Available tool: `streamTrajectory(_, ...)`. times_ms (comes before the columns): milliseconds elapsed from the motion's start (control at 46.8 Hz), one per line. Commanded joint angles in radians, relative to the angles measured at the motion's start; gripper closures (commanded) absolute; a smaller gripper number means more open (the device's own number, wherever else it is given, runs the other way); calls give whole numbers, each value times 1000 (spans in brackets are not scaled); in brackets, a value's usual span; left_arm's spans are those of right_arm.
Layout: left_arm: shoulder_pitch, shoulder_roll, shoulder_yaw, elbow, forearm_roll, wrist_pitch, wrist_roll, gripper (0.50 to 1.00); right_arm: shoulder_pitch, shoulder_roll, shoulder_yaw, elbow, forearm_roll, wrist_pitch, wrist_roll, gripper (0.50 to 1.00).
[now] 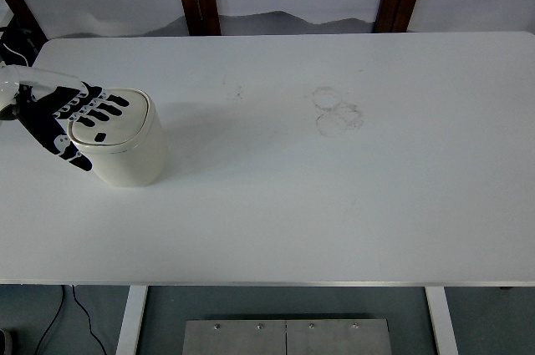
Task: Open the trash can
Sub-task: 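Place the left hand fingers on the trash can lid near its button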
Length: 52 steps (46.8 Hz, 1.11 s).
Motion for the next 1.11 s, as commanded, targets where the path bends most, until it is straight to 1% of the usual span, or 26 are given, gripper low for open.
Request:
streamTrajectory(0, 15, 13, 0, -2, 0, 0, 0, 500, 0, 0, 1, 0, 0, 0, 0, 505)
streamTrajectory(491, 16, 13, -1, 14, 0, 0, -2, 500, 0, 0, 1, 0, 0, 0, 0, 505)
streamTrajectory(854, 25, -31, -1, 96, 0, 0, -14, 500, -1, 0, 1, 0, 0, 0, 0, 505)
streamTrajectory(1089, 39, -48, -1, 100, 0, 0, -14, 500, -1, 0, 1, -1, 0, 0, 0, 505)
